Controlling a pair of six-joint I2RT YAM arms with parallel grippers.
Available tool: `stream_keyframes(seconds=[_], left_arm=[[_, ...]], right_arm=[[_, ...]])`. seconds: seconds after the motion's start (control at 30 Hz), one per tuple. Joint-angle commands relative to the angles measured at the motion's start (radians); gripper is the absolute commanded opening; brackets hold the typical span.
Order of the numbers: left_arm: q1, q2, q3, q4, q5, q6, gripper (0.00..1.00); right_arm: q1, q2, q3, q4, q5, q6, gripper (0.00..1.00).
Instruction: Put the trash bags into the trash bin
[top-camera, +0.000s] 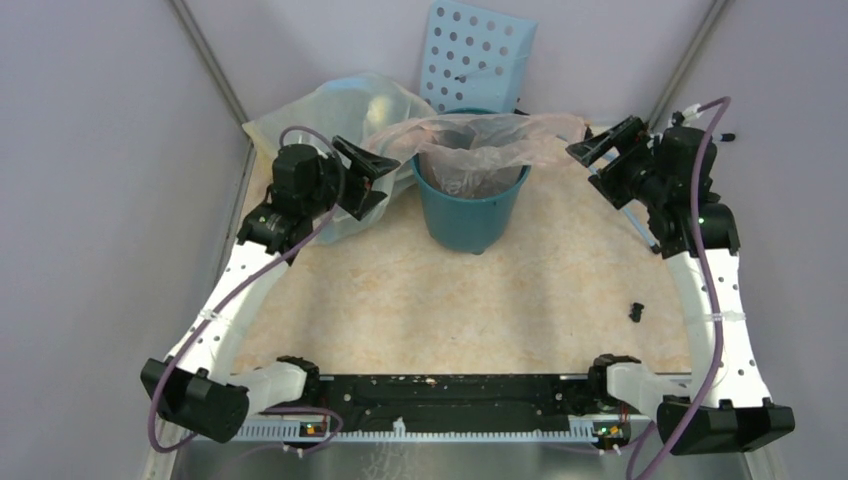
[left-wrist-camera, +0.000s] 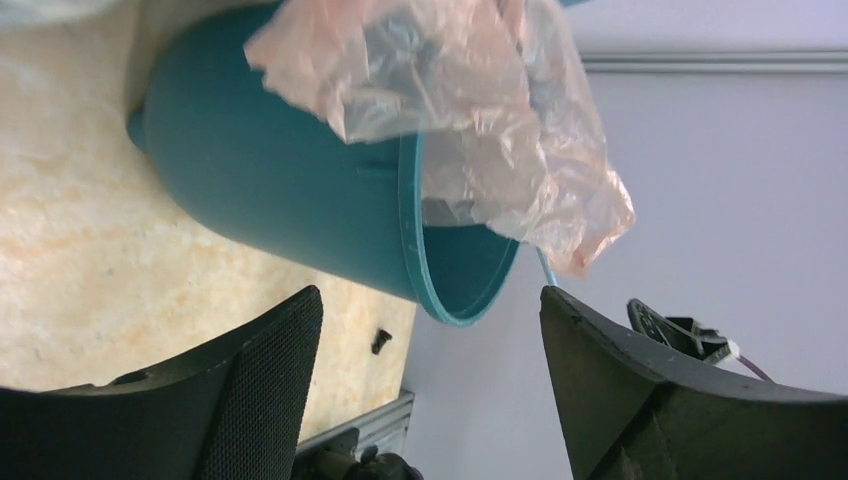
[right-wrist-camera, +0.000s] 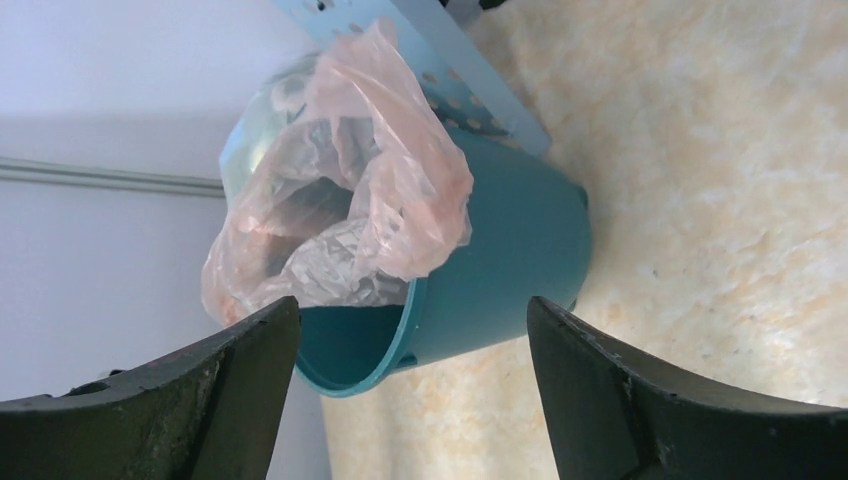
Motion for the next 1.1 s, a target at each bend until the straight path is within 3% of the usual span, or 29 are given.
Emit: stream_keyframes(seconds=[0.0,0.23,0.57,1.07], left_arm=[[-0.099,-0.039,-0.05,0.112,-0.129,-0.113,0.84],[-0.142,0.011,-0.099,0.258,-0.191,-0.165,0.8],[-0.15,0.096,-0.125,0.39,-0.291,-0.175,0.69],[-0.112,0.237,-0.054,0.456,-0.387,-0.122,0.61]], right_arm=[[0.065,-0.029,-0.082,0.1,-0.002,0.125,0.82],[0.195,-0.037,-0.168,0.2,0.135,0.217,0.76],[0.215,0.055,-0.186,0.37,0.23,0.235,0.62],[0.215,0.123,-0.16,0.403,0.27,0.178,0.17]])
